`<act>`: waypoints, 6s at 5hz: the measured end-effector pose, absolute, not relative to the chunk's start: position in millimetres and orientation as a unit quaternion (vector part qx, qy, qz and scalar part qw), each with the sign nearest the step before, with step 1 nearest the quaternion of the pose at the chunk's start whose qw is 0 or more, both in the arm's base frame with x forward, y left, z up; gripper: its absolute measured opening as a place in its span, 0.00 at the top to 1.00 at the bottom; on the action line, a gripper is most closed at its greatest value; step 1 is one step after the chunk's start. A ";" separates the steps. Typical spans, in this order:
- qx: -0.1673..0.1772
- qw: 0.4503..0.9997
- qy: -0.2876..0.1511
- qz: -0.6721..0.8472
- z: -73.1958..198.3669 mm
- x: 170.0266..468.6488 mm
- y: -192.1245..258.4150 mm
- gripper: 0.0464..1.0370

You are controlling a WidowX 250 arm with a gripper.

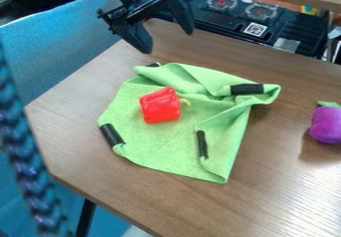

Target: Move the object from left to right

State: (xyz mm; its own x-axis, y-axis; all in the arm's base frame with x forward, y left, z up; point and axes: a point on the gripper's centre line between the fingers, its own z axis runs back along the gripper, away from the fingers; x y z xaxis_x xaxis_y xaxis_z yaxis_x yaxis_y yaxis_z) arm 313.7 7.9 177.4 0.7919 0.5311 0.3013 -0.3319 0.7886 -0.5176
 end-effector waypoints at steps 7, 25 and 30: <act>-0.072 0.936 -0.175 -0.298 129.6 339.6 59.8 0.04; -0.087 0.815 -0.223 -0.528 73.4 284.0 -175.1 0.22; -0.124 0.830 -0.224 -0.496 65.4 294.8 -172.2 0.03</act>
